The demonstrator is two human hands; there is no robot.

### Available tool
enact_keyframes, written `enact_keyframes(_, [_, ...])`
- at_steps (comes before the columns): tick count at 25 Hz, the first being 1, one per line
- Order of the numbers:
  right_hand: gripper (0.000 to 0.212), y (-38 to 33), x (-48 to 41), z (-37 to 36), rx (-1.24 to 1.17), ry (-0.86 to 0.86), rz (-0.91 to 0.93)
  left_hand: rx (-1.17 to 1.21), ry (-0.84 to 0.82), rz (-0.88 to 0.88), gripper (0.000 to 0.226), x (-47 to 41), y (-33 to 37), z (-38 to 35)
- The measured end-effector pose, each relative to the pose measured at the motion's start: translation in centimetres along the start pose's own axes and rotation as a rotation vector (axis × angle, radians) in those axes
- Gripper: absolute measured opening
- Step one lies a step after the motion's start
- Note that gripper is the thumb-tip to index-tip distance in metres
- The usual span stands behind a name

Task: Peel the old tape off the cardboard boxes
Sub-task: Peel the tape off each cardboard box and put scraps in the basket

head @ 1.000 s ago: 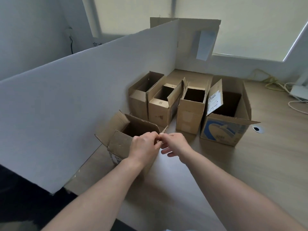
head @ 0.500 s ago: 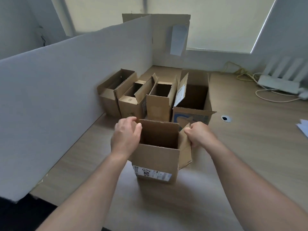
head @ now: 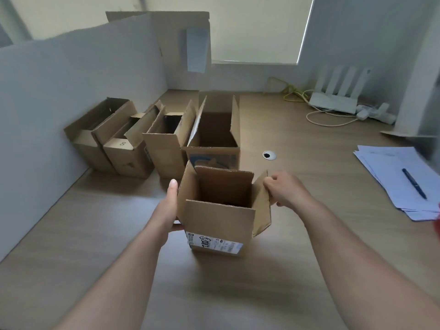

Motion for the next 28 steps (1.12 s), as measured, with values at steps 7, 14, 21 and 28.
enact_keyframes(7, [0.039,1.6,3.1,-2.5,-0.624,-0.047,-0.178,0.143,-0.228,0.042,0.073,-0.7,-0.7,-0.5])
enact_keyframes(14, [0.058,1.1,4.8,-4.5,-0.500,-0.136,-0.298,-0.073,-0.340,0.068,0.062,-0.9,-1.3,-1.0])
enact_keyframes(21, [0.039,1.1,4.9,-3.4,-0.839,-0.091,-0.083,0.214,-0.421,-0.002,0.072,-1.9,-1.0,0.0])
enact_keyframes(28, [0.053,0.0,4.9,-4.0,-0.814,-0.048,-0.074,0.216,-0.386,-0.132,0.068,-1.1,0.0,0.0])
Point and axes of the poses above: each hand's wrist, its own x-axis away from the middle knuckle, its own z-axis out of the back of the hand, y = z × x, the point moved 4 cm from there along -x, towards the middle knuckle, and after that the axes turned 10 degrees about -x, right-handed, at the moved point
